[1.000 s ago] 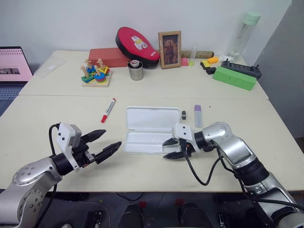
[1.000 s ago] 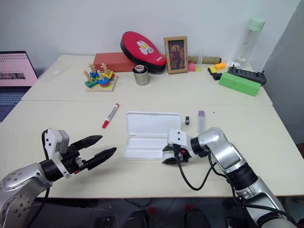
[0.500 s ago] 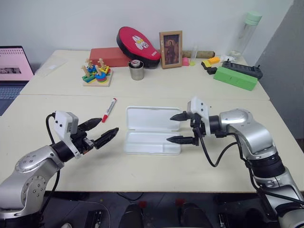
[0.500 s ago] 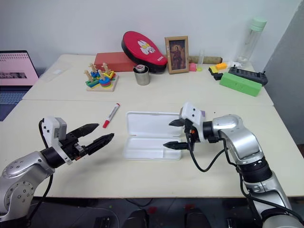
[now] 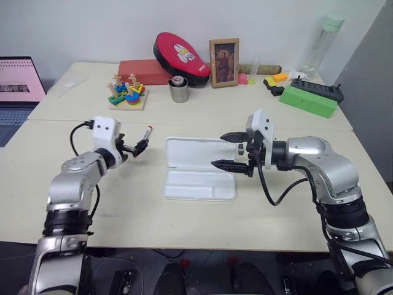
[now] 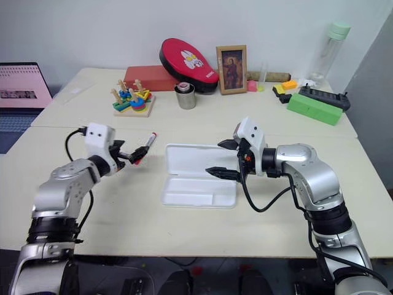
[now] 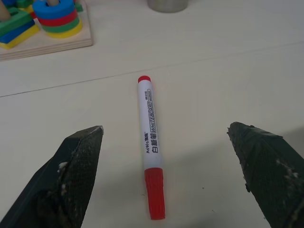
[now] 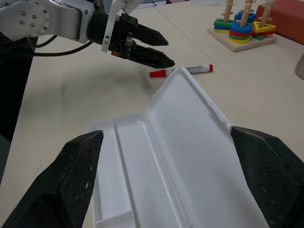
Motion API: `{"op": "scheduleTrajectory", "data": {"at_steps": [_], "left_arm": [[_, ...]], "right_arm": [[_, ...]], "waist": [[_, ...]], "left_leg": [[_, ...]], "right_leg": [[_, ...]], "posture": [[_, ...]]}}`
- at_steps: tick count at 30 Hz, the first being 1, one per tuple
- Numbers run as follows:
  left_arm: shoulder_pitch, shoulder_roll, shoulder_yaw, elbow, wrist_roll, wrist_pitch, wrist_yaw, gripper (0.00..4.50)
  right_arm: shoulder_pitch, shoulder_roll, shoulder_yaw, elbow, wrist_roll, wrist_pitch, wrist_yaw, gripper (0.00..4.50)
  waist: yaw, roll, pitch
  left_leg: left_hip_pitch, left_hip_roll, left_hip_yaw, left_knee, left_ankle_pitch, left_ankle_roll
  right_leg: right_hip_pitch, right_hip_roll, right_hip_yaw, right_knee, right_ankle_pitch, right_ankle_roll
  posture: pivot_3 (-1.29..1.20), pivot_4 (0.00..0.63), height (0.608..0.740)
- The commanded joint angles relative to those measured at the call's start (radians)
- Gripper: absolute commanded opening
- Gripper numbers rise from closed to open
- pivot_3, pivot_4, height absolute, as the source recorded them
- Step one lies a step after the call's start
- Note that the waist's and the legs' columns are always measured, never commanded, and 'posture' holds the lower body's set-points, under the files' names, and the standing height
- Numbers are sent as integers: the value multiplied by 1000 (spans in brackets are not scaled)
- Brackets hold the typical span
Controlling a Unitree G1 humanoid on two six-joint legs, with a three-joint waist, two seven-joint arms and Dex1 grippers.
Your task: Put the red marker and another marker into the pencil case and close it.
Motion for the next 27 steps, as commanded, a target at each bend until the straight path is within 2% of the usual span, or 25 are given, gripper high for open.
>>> {"op": "scheduleTrajectory", "data": {"at_steps": [1,4,6,23,27], "left_arm": [[-81,-29,-30,97,40,-1,2,4500],[-126,-41,-47,199,83,-22,23,4500],[-137,-42,-49,232,93,-30,17,4200],[-109,-32,-19,274,123,-39,4,573],[-107,-28,-8,280,122,-46,8,423]], "right_arm": [[-16,-8,-31,-47,26,-13,-29,4482],[-12,-14,-34,-53,29,-11,-42,4482],[-11,-19,-36,-57,31,-10,-51,4500],[-11,-42,-43,-70,93,-20,-71,4500],[-15,-45,-44,-69,99,-23,-71,4500]], "waist": [[0,0,0],[-1,0,0],[-3,0,0],[-3,0,0],[-3,0,0]], "left_leg": [[0,0,0,0,0,0],[0,0,0,0,0,0],[0,0,0,0,0,0],[1,0,0,1,0,0],[1,0,0,1,0,0]], "right_leg": [[0,0,0,0,0,0],[0,0,0,0,0,0],[0,0,0,0,0,0],[0,0,0,1,0,0],[0,0,0,1,0,0]], "posture": [[0,150,740],[0,150,740],[0,150,740],[0,150,740],[0,150,740]]}}
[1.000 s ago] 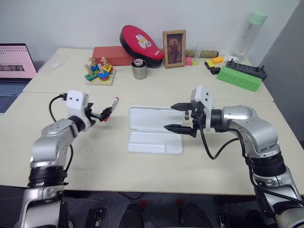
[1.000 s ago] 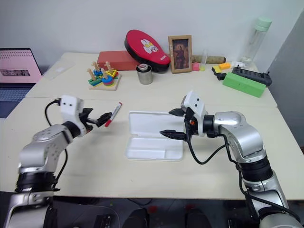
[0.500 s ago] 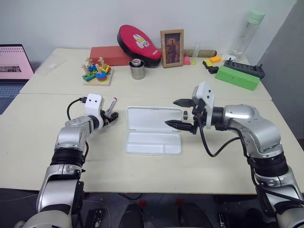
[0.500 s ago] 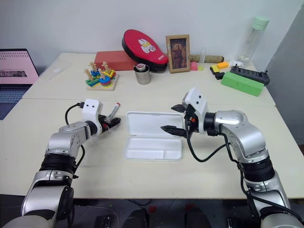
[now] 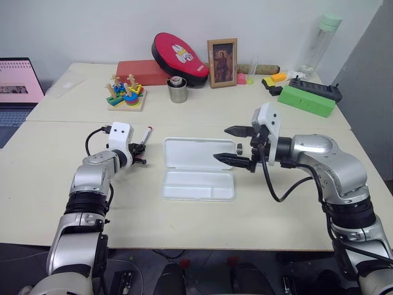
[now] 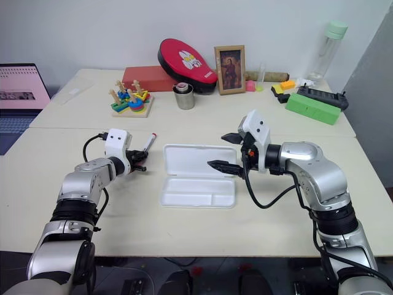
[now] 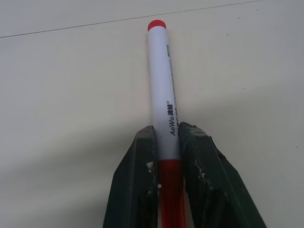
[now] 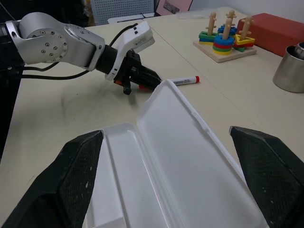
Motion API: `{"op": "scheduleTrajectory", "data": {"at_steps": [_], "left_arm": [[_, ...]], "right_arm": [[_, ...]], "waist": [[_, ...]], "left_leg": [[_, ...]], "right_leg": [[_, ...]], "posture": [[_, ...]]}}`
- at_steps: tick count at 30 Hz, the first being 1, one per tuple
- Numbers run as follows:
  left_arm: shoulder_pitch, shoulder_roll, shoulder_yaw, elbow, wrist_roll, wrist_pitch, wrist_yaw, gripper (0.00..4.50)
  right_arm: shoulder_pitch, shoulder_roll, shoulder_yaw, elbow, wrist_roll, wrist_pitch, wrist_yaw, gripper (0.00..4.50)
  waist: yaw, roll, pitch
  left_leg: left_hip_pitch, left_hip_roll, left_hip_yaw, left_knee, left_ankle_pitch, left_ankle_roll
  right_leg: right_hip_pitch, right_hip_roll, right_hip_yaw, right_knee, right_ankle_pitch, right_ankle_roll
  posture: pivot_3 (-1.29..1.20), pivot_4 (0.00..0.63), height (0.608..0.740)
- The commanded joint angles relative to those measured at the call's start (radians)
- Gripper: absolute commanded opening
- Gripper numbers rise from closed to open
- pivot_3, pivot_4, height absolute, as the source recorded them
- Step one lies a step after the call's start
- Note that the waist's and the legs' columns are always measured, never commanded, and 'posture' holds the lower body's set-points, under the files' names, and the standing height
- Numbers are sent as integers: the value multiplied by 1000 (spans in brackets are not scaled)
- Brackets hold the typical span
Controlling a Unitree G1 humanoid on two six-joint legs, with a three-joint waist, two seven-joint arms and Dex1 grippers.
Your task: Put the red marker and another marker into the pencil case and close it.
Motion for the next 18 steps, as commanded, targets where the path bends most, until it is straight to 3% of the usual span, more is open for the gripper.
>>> {"op": "scheduleTrajectory", "data": {"at_steps": [1,9,12,18], "left_arm": [[10,23,34,10,11,-16,17,423],[9,46,135,-102,-47,-132,-1,422],[29,58,148,-254,-112,-168,-119,422],[122,173,11,-652,-269,-77,-501,422]], "right_arm": [[-16,-14,-26,-42,24,-22,3,4500],[-17,-36,-65,-85,94,-2,26,4500],[-13,-64,-96,-112,143,19,39,4500],[5,-163,-165,-141,213,43,75,4500]], "waist": [[0,0,0],[1,0,0],[7,0,0],[5,0,0]], "left_leg": [[0,0,0,0,0,0],[-1,0,0,0,0,0],[-1,0,0,0,0,0],[-1,0,0,-1,2,-3]], "right_leg": [[0,0,0,0,0,0],[0,0,0,0,0,0],[0,0,0,-1,0,0],[1,-1,0,-2,0,0]], "posture": [[0,150,740],[0,150,740],[0,150,740],[0,150,740]]}}
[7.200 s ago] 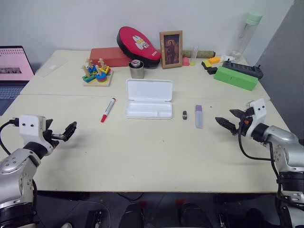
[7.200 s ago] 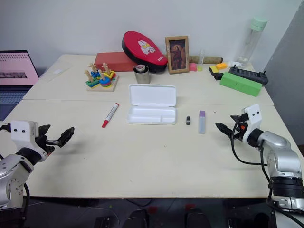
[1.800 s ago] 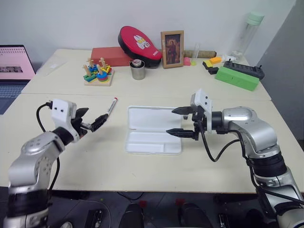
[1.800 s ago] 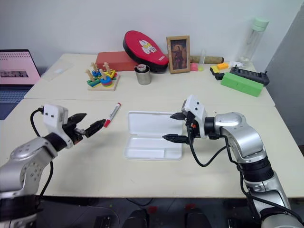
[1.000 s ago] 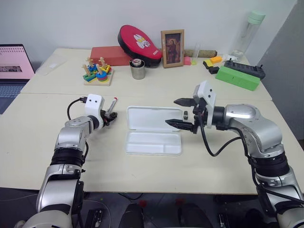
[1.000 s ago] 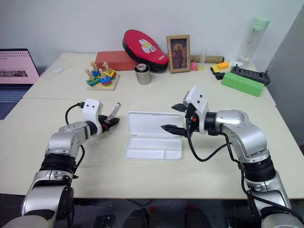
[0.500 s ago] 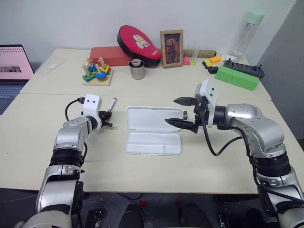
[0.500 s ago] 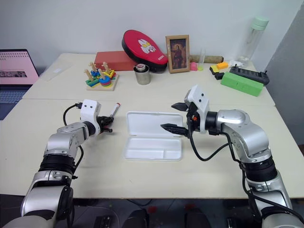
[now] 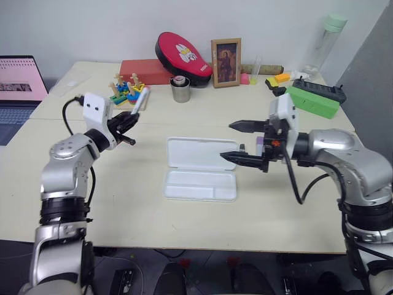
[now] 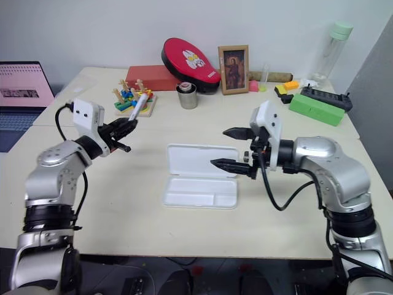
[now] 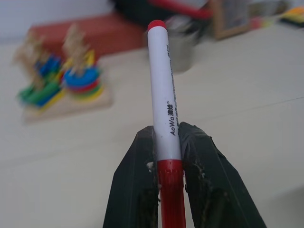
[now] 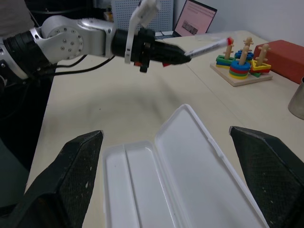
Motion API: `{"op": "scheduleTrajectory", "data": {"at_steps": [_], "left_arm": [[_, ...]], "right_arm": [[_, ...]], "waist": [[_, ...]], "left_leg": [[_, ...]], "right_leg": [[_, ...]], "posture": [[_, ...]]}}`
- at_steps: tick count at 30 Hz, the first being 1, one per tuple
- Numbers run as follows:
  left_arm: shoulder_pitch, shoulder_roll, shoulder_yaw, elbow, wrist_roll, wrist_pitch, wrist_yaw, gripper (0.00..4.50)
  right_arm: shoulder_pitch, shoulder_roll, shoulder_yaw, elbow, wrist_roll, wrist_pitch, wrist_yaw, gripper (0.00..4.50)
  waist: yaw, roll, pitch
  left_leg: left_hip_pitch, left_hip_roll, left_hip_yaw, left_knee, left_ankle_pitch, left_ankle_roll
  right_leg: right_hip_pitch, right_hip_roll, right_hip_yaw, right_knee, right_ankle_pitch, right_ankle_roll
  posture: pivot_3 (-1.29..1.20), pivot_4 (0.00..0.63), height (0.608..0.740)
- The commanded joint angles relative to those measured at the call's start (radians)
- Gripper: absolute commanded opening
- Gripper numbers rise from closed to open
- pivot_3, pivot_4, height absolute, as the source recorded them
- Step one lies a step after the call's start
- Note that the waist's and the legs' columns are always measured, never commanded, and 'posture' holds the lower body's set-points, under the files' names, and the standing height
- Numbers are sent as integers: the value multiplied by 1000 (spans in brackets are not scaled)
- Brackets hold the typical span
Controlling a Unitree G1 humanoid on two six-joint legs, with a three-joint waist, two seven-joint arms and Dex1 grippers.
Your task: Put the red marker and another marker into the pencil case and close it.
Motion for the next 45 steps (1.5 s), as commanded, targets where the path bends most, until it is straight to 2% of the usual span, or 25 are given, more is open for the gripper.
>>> {"op": "scheduleTrajectory", "data": {"at_steps": [1,4,8,15,24,33,35,36,45], "left_arm": [[20,80,-108,-208,-91,78,-220,422],[28,139,-190,-259,-89,90,-338,422],[-20,175,-332,-167,69,-48,-426,422],[-127,120,-465,25,243,-244,-480,422],[-144,27,-493,116,282,-280,-505,422],[-139,2,-489,127,293,-253,-509,422],[-138,2,-490,127,294,-244,-511,1124],[-138,2,-490,127,295,-244,-511,1223],[-131,-10,-481,113,284,-228,-515,3130]], "right_arm": [[3,-48,-72,-43,61,5,20,4500],[20,-79,-87,-55,73,3,22,4500],[62,-118,-101,-72,74,-9,5,4500],[145,-145,-101,-127,59,-11,-50,4500],[199,-160,-97,-157,51,-15,-104,4500],[218,-162,-98,-170,56,-12,-126,4500],[221,-163,-98,-169,57,-12,-129,4500],[222,-164,-98,-169,58,-13,-130,4500],[220,-158,-91,-152,46,-19,-143,4500]], "waist": [[-1,1,0],[-4,1,1],[-3,1,1],[0,1,1],[-2,1,1],[-3,1,1],[-3,1,1],[-3,1,1],[-3,1,1]], "left_leg": [[0,0,0,0,-1,1],[1,0,0,0,-2,3],[1,0,0,1,-2,4],[-1,0,0,1,-2,4],[-1,0,0,1,-2,4],[0,0,0,2,-1,4],[0,0,0,2,-1,4],[0,0,0,2,-1,4],[0,0,0,2,-1,4]], "right_leg": [[0,0,0,0,0,0],[0,0,0,1,0,0],[0,1,1,0,0,0],[0,1,1,0,0,0],[0,1,0,0,0,0],[0,1,0,1,0,0],[0,1,0,1,0,0],[0,1,0,1,0,0],[0,1,0,1,0,0]], "posture": [[0,150,740],[0,150,740],[0,150,740],[0,150,740],[0,150,740],[0,150,740],[0,150,740],[0,150,740],[0,150,740]]}}
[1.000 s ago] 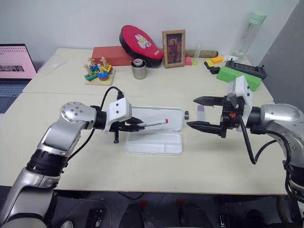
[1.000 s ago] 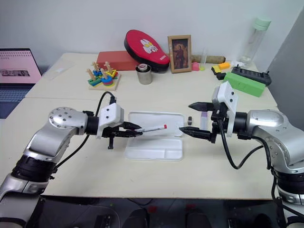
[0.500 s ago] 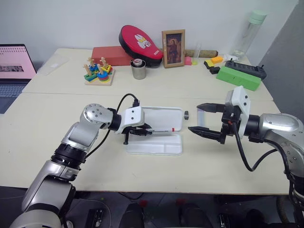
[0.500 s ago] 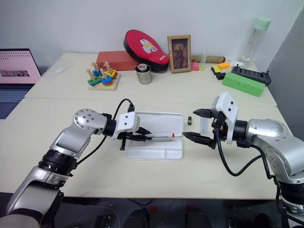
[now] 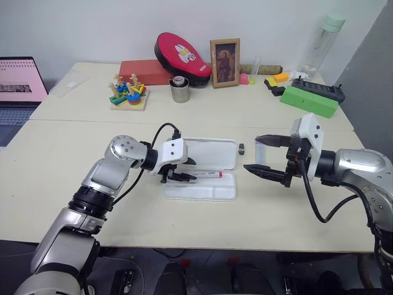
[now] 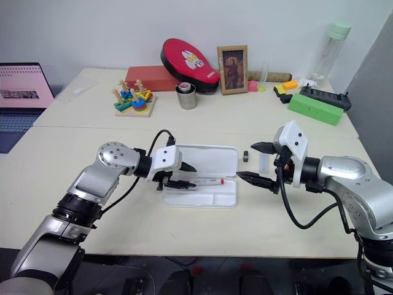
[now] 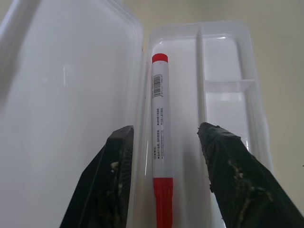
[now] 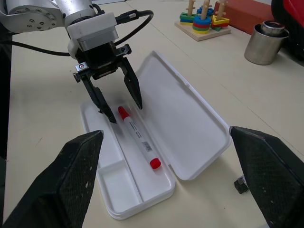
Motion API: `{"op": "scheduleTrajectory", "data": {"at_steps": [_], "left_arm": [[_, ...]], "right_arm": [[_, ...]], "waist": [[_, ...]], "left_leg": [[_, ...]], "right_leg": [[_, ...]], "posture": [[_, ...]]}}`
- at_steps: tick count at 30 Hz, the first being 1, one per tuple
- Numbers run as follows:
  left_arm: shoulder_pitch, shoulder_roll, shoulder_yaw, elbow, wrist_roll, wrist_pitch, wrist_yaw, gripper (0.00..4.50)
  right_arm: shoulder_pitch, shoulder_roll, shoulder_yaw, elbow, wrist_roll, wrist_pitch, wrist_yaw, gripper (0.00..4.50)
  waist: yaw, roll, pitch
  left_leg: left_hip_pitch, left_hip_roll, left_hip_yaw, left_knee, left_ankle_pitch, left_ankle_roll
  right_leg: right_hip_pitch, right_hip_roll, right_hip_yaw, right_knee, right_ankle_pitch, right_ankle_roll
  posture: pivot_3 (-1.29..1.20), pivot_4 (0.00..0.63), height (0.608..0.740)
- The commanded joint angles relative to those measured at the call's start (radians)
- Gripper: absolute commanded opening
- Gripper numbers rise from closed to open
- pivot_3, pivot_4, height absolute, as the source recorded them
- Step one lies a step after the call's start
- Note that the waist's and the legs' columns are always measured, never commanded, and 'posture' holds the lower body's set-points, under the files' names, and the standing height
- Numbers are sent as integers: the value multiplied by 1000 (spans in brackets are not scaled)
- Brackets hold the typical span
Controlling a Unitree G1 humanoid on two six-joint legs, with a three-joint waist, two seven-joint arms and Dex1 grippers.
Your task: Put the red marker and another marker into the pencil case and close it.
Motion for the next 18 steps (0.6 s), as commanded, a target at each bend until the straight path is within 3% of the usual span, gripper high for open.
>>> {"op": "scheduleTrajectory", "data": {"at_steps": [1,7,12,18], "left_arm": [[-1,-8,20,-31,-13,3,-1,3308],[30,-94,130,-135,-160,133,73,4451],[83,-187,238,-238,-283,238,201,4451],[131,-259,288,-296,-275,220,365,4451]], "right_arm": [[-7,-9,-19,-14,-13,-23,-13,4500],[-64,105,26,148,-143,89,-268,4500],[-97,268,-11,254,-221,181,-499,4500],[-109,436,-33,332,-298,245,-694,4500]], "waist": [[0,0,0],[0,-1,-1],[-4,0,-1],[-2,0,-1]], "left_leg": [[0,0,0,0,0,0],[0,0,0,1,0,0],[0,0,0,1,1,1],[1,0,-1,0,1,1]], "right_leg": [[0,0,0,0,0,0],[1,0,0,1,0,0],[0,0,0,2,0,1],[0,0,0,2,1,0]], "posture": [[0,150,740],[0,150,740],[0,150,740],[0,150,740]]}}
